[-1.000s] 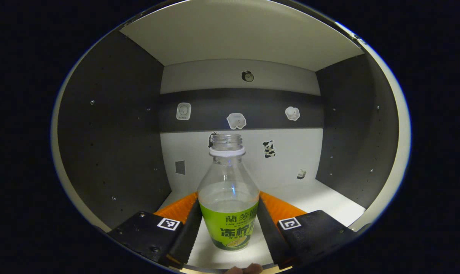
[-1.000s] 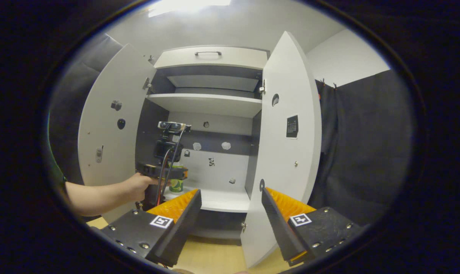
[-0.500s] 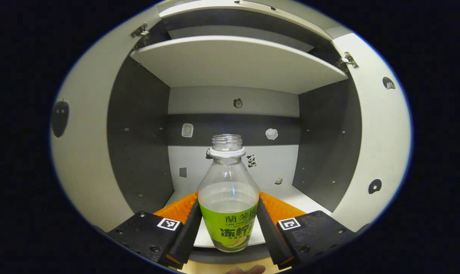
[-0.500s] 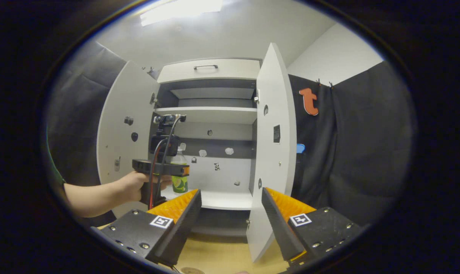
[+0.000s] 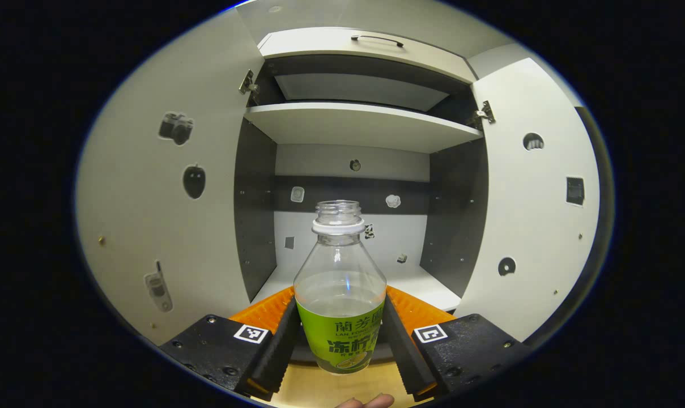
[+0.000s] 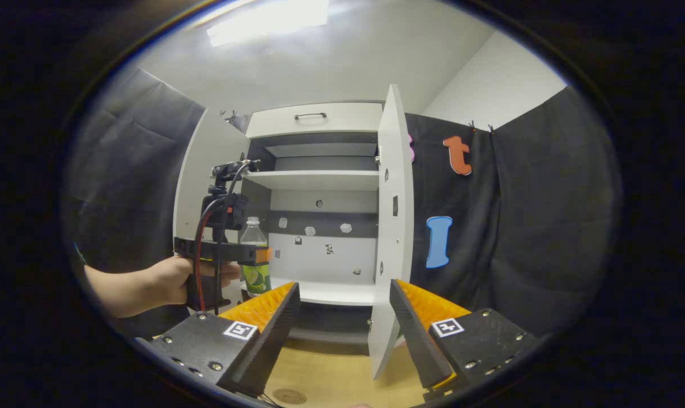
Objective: Grasp the bottle in the cabinet with the left hand and place it on the coaster, then close the right door with the right hand and the left door with the left hand.
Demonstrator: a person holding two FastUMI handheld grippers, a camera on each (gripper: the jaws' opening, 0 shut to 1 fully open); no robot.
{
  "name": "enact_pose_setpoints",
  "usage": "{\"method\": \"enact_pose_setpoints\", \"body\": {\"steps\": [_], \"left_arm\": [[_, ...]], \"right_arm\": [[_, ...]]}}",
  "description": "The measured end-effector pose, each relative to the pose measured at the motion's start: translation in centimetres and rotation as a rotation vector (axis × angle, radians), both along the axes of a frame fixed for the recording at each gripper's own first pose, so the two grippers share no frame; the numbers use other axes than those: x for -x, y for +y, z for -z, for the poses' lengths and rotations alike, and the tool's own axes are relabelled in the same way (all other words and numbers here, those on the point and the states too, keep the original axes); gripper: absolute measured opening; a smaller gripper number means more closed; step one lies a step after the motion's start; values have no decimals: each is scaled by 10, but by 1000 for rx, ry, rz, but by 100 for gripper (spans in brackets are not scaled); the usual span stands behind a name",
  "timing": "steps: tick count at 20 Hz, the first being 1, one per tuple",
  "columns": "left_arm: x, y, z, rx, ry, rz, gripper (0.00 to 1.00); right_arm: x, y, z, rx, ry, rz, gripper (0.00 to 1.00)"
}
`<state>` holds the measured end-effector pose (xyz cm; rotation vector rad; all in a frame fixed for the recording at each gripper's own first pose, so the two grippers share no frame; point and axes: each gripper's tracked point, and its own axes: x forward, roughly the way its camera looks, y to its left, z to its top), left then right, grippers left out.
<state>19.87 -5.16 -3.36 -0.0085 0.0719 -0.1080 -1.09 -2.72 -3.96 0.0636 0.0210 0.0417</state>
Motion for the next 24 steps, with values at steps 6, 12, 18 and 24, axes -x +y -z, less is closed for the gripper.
{"method": "enact_pose_setpoints", "body": {"steps": [6, 12, 18, 24], "left_arm": [[63, -18, 45, 7, 29, 29, 79], [96, -29, 95, 55, -23, 60, 79], [117, -45, 192, 5, 57, 128, 79], [146, -76, 291, -50, 169, 266, 79]], "right_arm": [[22, 1, 15, -32, 23, -25, 94], [20, 4, 18, -35, 3, -45, 96], [9, 5, 29, -23, 13, -29, 96], [-1, 15, 36, -16, 26, -43, 96]]}}
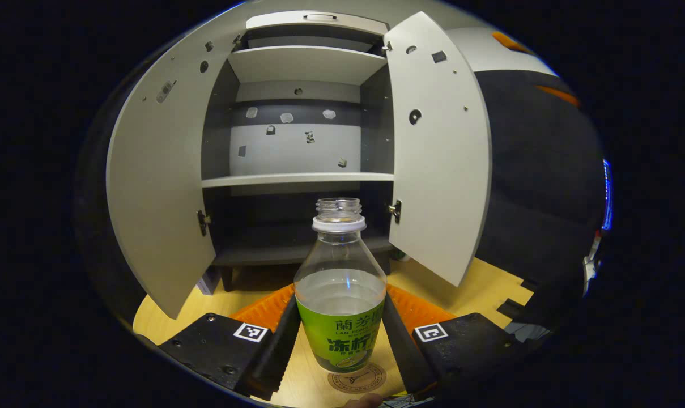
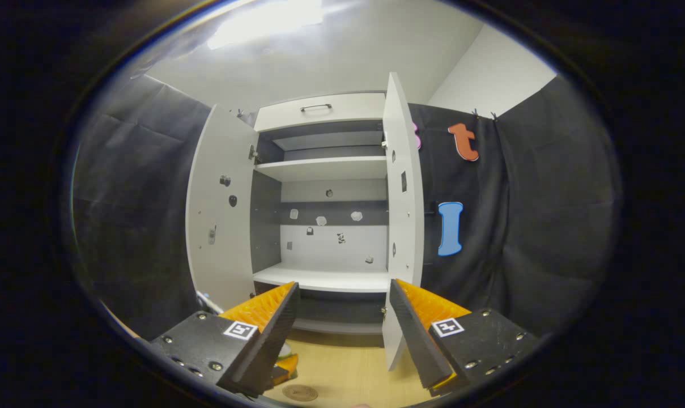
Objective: Grasp the bottle in the cabinet with the left hand and place it on the coaster, then close the right door with the right hand and the left door with the left hand.
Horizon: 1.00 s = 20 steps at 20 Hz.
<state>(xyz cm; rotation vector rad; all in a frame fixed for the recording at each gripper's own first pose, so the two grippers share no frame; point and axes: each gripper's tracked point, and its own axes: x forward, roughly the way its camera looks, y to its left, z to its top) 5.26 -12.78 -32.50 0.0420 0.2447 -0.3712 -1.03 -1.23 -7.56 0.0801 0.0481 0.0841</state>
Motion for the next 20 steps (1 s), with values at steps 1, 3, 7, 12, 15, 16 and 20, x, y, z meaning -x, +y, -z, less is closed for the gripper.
{"method": "enact_pose_setpoints", "body": {"steps": [1, 3, 7, 12, 15, 16, 20], "left_arm": [[4, -5, 13, -8, 3, 19, 79], [12, -12, 30, -18, -1, 56, 79], [13, -17, 51, -29, -21, 97, 80], [16, -22, 78, -44, 21, 152, 81], [15, -23, 74, -71, -25, 160, 82], [15, -24, 74, -87, -33, 166, 83], [17, -25, 73, -132, -25, 183, 87]], "right_arm": [[-3, -1, 2, 11, 5, 9, 96], [-6, 4, 7, 13, 23, 3, 96], [-16, 8, 19, -21, 54, 1, 96], [-24, 9, 44, -9, 122, 9, 96], [-25, 11, 43, -4, 123, -3, 94], [-25, 13, 41, -4, 116, -13, 96], [-22, 8, 37, 6, 101, -10, 96]]}}
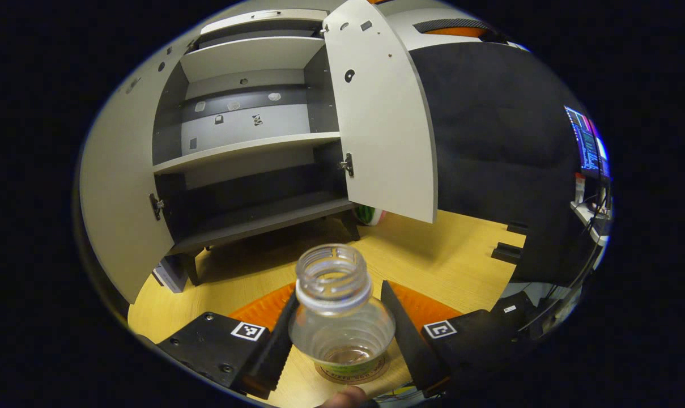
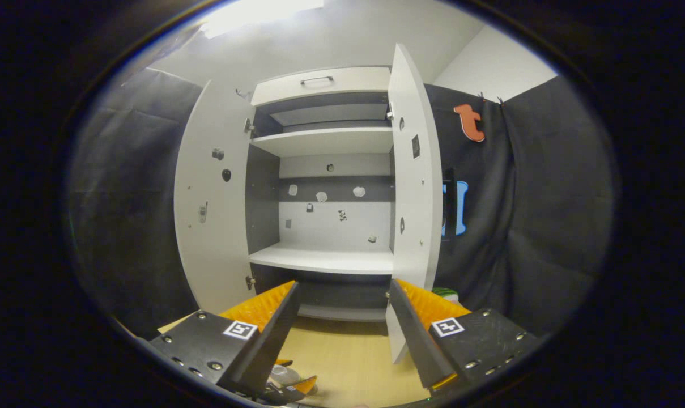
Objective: Grasp the bottle in the cabinet with the left hand and place it on the coaster, then close the right door with the right hand and the left door with the left hand.
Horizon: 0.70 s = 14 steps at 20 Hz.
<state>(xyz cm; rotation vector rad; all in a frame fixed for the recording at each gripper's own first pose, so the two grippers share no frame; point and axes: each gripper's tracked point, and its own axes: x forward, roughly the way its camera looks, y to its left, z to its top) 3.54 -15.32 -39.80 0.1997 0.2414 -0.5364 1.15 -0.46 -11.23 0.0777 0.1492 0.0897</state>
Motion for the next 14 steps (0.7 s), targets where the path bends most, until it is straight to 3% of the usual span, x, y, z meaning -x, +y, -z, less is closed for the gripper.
{"method": "enact_pose_setpoints", "body": {"steps": [7, 8, 14], "left_arm": [[-3, 10, -12, -16, -4, -25, 92], [-3, 12, -11, -20, 2, -32, 97], [5, 12, -22, -9, 47, -29, 97]], "right_arm": [[13, -16, -4, 0, -13, 18, 96], [15, -17, -4, 1, -15, 19, 96], [25, -24, -4, 16, -19, 17, 96]]}}
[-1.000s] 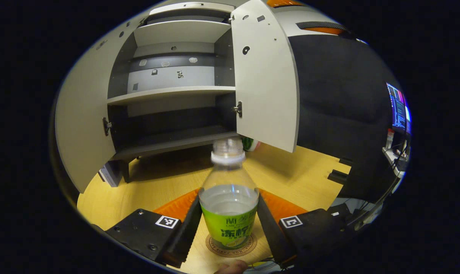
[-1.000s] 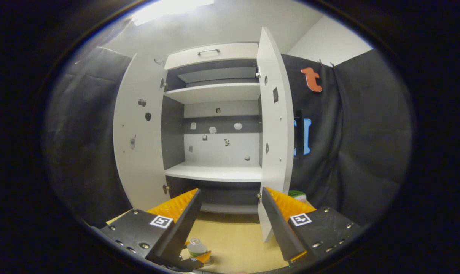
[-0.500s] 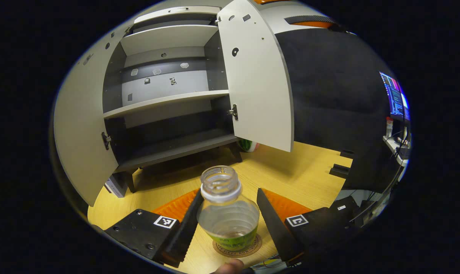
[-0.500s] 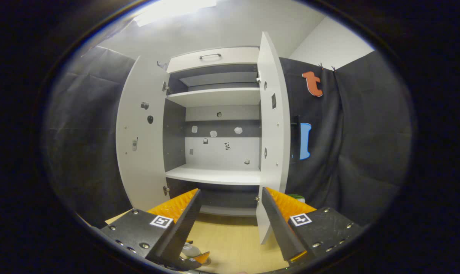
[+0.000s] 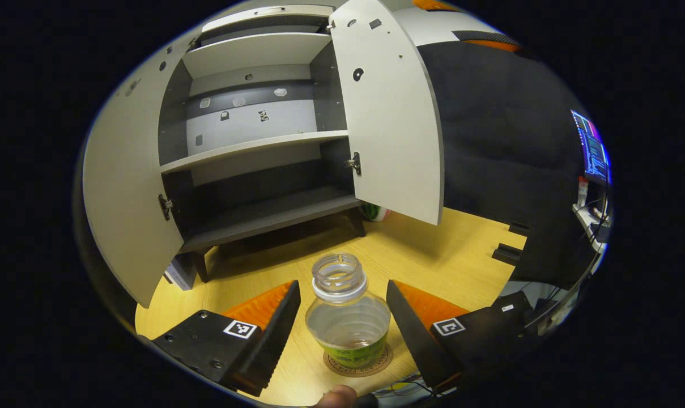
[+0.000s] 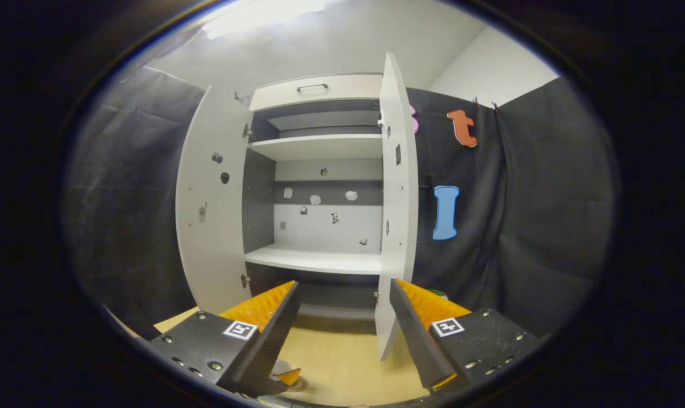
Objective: Grasp the bottle in the cabinet with the left hand and place it on the coaster, then close the right door with the right hand and the left door with the left hand.
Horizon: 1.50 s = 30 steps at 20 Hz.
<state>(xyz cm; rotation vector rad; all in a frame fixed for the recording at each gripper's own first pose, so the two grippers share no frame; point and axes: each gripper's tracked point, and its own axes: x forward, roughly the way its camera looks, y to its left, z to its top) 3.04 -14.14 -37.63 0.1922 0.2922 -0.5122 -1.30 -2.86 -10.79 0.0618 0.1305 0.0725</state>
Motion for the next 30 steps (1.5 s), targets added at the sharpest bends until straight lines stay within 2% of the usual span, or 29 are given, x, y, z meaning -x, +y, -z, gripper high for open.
{"method": "enact_pose_setpoints", "body": {"steps": [7, 10, 11, 16, 18, 19, 21, 25, 30], "left_arm": [[7, -2, -97, 66, -62, 21, 96], [8, -1, -147, 126, -85, 9, 96], [9, -2, -160, 144, -82, 12, 96], [-1, 30, -208, 151, -73, -74, 96], [-12, 62, -226, 115, -115, -195, 96], [-17, 77, -232, 99, -133, -235, 97], [-20, 85, -242, 104, -147, -254, 98], [-12, 96, -260, 174, -114, -232, 98], [-3, 125, -307, 228, -153, -238, 97]], "right_arm": [[-3, -29, -7, -16, -21, 36, 96], [-3, -49, -17, -8, -44, 42, 94], [-3, -58, -18, 1, -45, 49, 96], [3, -111, -26, 9, -59, 121, 96], [3, -136, -29, 10, -59, 138, 96], [0, -152, -31, 12, -63, 159, 96], [-9, -180, -33, 3, -60, 193, 96], [-36, -217, -34, 19, -59, 217, 96], [-75, -245, -28, 45, -27, 212, 96]]}}
